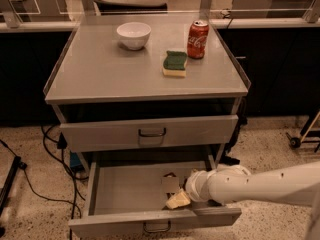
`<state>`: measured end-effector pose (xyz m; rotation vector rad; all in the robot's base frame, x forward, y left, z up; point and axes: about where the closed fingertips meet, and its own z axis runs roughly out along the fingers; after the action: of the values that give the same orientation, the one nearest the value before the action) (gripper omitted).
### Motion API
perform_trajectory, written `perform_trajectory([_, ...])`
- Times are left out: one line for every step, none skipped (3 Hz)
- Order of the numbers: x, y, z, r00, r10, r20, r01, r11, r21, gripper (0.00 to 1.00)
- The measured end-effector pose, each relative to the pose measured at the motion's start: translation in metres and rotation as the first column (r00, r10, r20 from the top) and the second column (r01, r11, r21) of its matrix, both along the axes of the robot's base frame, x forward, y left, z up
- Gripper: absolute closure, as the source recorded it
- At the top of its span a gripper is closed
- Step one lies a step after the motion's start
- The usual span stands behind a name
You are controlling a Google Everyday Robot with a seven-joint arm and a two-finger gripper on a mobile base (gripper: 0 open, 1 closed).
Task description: Pick orange can from middle drawer and place on counter
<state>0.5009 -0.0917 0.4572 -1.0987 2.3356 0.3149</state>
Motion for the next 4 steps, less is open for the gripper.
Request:
perform_trajectory([0.009, 0.006, -0.011, 0.9999, -0.011, 0.01, 0.011, 1.0, 0.011, 0.37])
perform_trajectory([0.015, 0.008, -0.022, 0.9994, -0.03, 0.017, 0.03, 0.999, 0.021, 0.35])
perform_trajectory([0.021, 0.009, -0.037, 0.9981, -0.058, 0.019, 0.058, 0.998, 0.032, 0.26])
perform_trajectory([0.024, 0.01, -0.052, 0.9967, -0.08, 0.012, 0.079, 0.996, 0.038, 0.26])
